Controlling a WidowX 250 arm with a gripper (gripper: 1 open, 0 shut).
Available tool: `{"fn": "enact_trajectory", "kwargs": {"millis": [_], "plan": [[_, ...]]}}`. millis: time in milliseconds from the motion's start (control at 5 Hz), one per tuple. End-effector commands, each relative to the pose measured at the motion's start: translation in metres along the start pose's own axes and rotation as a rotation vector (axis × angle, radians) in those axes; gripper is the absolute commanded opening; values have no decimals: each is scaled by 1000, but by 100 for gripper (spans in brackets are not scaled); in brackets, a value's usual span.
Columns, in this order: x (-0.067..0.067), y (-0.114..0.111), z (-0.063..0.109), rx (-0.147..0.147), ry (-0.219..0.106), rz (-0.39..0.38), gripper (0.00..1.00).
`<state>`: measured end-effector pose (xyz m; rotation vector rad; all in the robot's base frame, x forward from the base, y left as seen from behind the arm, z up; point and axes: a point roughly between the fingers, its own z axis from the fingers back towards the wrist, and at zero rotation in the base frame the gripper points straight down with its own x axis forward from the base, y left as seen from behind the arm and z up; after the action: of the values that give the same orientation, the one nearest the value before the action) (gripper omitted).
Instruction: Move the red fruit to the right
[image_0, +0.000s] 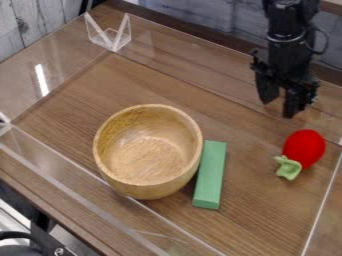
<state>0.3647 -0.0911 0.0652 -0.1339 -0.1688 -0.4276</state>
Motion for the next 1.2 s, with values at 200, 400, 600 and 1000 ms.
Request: {"fn": "enact_trajectory", "kwargs": {"millis": [200, 400, 600, 1000], "plan": [[27, -15, -1, 9, -41, -84, 0], [29, -20, -7, 8, -25, -87, 100], [29, -22, -5, 10, -21, -84, 100], [31, -15, 65, 87, -112, -38, 100]]}}
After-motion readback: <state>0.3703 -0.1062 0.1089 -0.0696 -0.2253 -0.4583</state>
